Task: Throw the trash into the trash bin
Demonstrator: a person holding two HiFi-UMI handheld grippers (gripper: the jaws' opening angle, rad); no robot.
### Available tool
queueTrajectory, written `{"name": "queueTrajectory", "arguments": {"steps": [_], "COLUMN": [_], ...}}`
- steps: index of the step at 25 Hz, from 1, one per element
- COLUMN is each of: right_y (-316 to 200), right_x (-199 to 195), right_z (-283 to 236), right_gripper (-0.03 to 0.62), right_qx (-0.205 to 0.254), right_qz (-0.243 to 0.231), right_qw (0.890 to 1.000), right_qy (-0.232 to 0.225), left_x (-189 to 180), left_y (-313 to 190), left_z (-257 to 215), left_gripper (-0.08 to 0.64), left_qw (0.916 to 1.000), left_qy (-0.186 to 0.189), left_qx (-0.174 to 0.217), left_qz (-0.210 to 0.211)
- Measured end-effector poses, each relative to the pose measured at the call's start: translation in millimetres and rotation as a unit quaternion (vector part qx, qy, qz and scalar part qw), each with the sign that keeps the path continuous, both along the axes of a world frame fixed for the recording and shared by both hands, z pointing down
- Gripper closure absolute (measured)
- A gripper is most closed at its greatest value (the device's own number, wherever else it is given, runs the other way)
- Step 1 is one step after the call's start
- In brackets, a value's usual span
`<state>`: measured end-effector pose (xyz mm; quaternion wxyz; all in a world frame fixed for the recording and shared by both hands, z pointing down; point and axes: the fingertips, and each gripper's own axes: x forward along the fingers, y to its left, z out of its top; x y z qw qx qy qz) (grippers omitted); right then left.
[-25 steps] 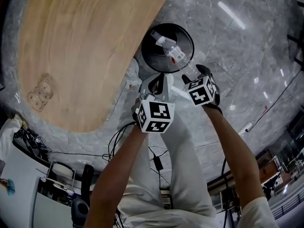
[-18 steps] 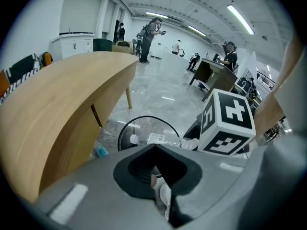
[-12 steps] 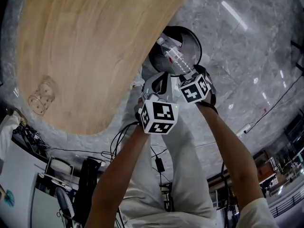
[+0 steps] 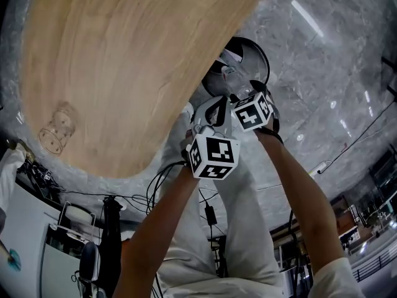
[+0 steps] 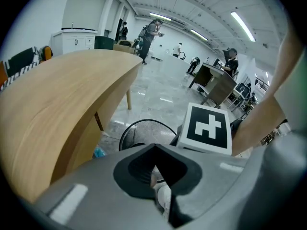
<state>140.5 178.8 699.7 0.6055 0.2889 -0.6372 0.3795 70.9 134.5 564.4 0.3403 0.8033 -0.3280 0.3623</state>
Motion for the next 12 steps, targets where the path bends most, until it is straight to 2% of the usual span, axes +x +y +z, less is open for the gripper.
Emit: {"name": "queueTrajectory", "arguments": {"steps": [2,7,12], "right_y": [2,3,-13], "right_x": [1,5,3], "right_z": [1,-10,-37], "right_gripper": [0.238,0.244,0.269], "right_qx": [-0.001,0.001,0.031], "right_qz": [0.0,-0.002,0.04], "right_qw": [1.0,1.0,0.998], "right_qy": [0.0,0.007,-0.027], "left_x": [0,-3,-7], "left_y": [0,-4,-12], "left_z": [1,-6,-21], "left_gripper": [0.56,0.56,0.56], "left_qw": [1.0,1.0,0.9999], "left_qy": [0.001,-0.001,-0.003], "left_qx": [0.0,0.002,0.01], "left_qz": [-0.001,0.002,0.006]}}
